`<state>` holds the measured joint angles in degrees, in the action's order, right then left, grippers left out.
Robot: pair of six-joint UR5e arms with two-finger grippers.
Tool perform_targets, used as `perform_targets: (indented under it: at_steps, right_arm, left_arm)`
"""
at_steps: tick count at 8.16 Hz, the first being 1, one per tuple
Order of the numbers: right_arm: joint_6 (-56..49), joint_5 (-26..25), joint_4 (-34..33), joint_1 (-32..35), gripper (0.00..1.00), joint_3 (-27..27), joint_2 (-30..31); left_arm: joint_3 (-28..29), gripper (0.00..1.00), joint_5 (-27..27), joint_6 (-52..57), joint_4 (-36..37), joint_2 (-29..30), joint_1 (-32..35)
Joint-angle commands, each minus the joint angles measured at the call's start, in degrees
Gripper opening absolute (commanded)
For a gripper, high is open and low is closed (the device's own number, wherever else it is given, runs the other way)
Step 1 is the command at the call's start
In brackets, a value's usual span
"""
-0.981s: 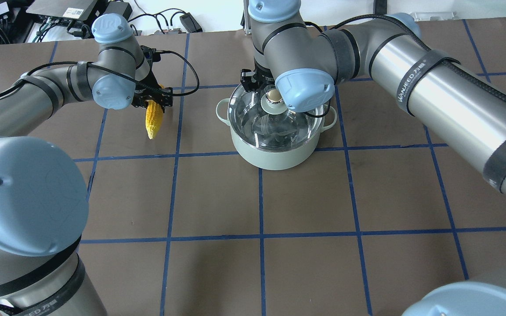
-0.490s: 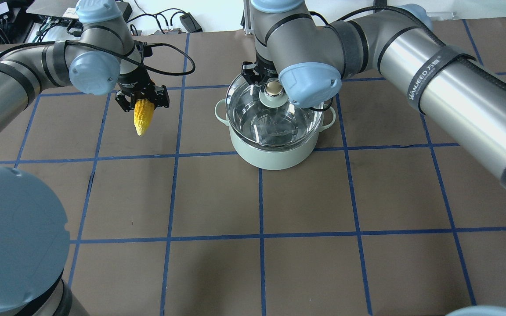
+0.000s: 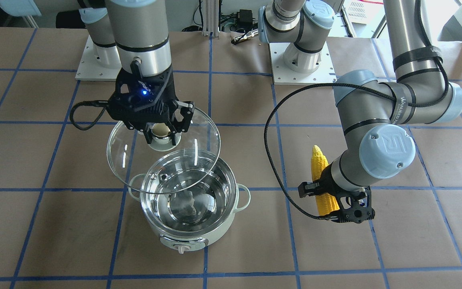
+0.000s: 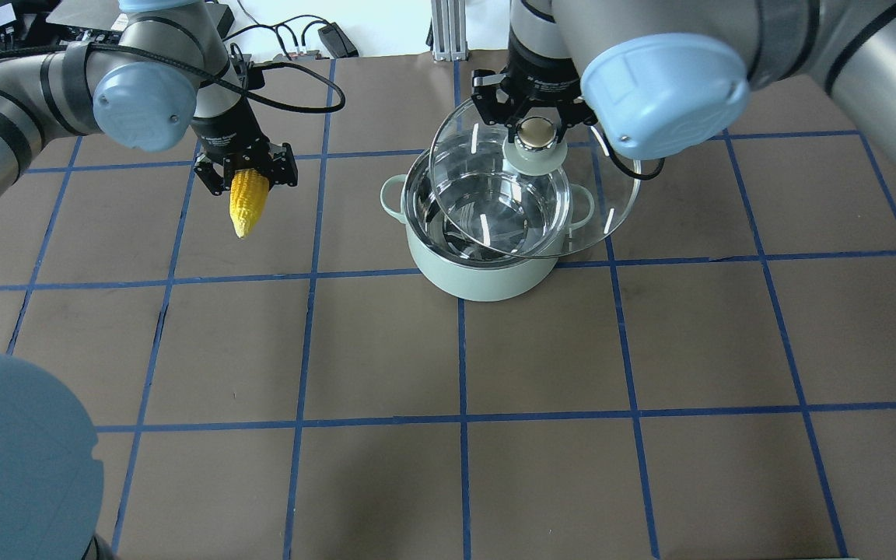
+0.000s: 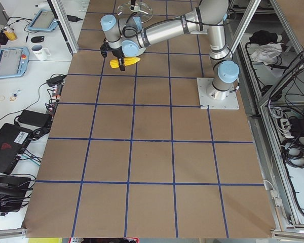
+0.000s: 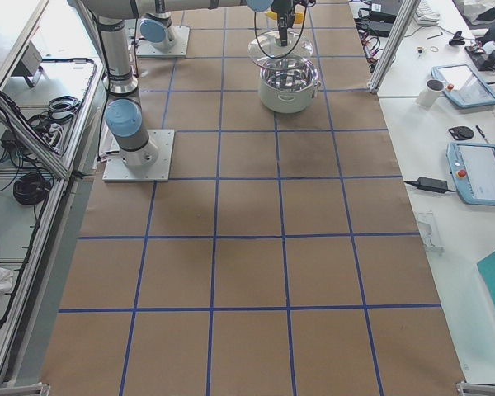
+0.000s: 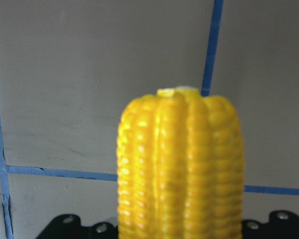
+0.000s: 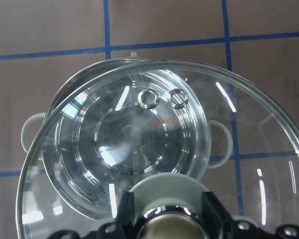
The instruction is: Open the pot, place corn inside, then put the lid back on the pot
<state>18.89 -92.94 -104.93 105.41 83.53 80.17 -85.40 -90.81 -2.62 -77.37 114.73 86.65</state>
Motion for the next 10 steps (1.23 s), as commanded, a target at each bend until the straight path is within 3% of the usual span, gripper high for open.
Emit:
perform_targets:
  at_steps: [1,5,7,10]
  right_arm:
    - [-7.5,0.4,10.9,-4.3,0.3,0.0,7.6]
    - [-18.9,1.3,18.3,-14.1,0.3,0.0,10.6]
    - [-23.0,5.1,19.1,-18.3,0.31,0.2,10.7]
    - [-23.6,5.0,19.1,-19.1,0.33,0.5,10.9]
  left_arm:
    - [3.8,0.0,0.0,-2.4,-2.3,-0.7,5.3]
    - [10.3,0.0,3.3,-8.0,-5.5,0.1,13.1]
    - [12.2,0.0,5.5,-8.7,-5.4,1.5,17.7]
    - [12.3,0.0,5.6,-13.5,-0.3,6.8,20.5]
